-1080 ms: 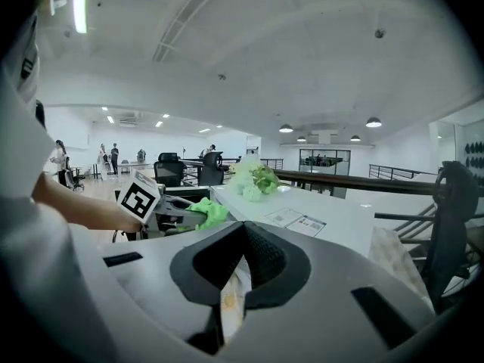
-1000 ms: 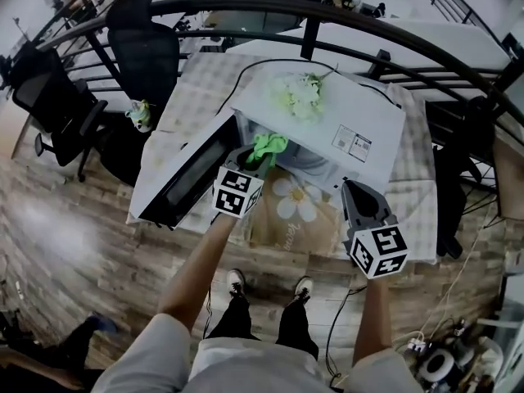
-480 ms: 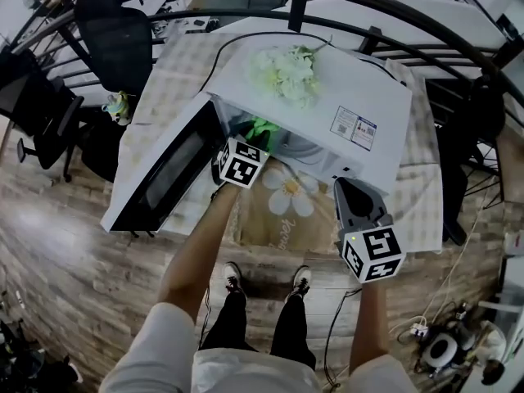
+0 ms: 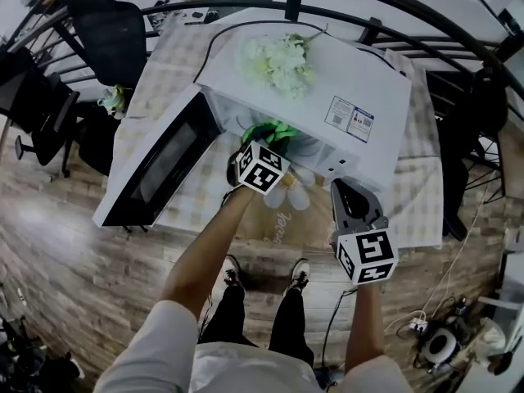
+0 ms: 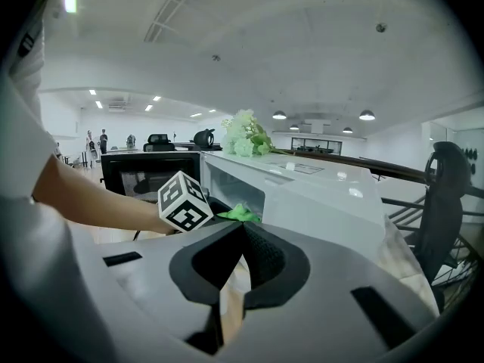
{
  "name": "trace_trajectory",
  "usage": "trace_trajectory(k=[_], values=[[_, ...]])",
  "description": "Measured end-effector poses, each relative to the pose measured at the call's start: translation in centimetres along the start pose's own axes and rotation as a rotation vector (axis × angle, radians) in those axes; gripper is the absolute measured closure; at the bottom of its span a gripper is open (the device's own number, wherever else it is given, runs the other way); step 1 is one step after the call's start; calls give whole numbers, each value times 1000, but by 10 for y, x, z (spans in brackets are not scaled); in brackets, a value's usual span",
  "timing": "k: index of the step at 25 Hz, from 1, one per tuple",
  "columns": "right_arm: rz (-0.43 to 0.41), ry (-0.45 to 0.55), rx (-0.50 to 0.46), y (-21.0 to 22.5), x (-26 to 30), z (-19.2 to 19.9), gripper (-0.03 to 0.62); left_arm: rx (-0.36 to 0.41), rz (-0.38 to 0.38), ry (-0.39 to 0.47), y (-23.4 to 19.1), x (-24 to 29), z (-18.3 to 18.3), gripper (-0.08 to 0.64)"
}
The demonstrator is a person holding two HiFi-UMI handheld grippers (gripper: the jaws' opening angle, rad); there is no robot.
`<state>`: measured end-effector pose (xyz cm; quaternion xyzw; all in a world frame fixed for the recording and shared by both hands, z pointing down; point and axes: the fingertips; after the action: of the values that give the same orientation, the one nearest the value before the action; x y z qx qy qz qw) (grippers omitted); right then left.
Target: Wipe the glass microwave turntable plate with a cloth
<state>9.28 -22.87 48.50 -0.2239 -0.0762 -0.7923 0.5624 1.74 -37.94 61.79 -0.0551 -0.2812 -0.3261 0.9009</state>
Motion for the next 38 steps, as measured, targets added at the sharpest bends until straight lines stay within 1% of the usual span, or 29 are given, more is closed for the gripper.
trace_trajectory(k=[5,10,12,14,15,17,18,20,21,22,23,25,26,29,32,35,38], values=[[18,-3,8,14,-5,4,580,-1,81,-9,38,17,-17,463],[26,-16,19,19,-7,12,580,-35,205,-18,70,29,-35,463],[28,-18,23,19,-8,13,580,-33,207,-5,67,26,-39,462],[26,-16,26,18,-8,12,580,-35,161,39,47,17,-44,462],[25,-15,26,18,-8,12,580,-33,118,64,32,11,-46,462],[23,-15,26,15,-9,12,580,-14,-2,93,-6,0,-46,460],[21,-16,27,14,-9,13,580,-1,-70,94,-26,-6,-44,459],[20,-17,27,12,-11,15,580,21,-188,64,-64,-16,-35,459],[22,-18,26,12,-11,17,580,27,-224,32,-79,-17,-29,459],[25,-20,25,12,-11,19,580,32,-241,-7,-90,-16,-22,459],[27,-22,26,12,-11,20,580,39,-242,-46,-96,-14,-15,459],[29,-28,30,12,-10,24,580,53,-220,-96,-99,-7,-5,459],[30,-30,32,13,-10,25,580,53,-203,-106,-98,-3,-1,459],[34,-33,35,14,-9,26,580,57,-152,-96,-85,6,2,459],[35,-29,36,15,-8,26,580,101,-112,-88,-71,14,-1,462],[33,-33,37,15,-8,27,580,127,-61,-82,-54,20,-6,463],[27,-39,38,12,-8,29,580,117,10,-76,-29,23,-10,465]])
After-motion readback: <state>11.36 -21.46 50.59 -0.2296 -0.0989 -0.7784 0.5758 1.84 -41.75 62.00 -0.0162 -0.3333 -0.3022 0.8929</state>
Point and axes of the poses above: the fingertips, and each gripper's own axes: x forward along the fingers, y to its right, z out of its underside, and after that the axes turned 7 degrees about z, right-handed
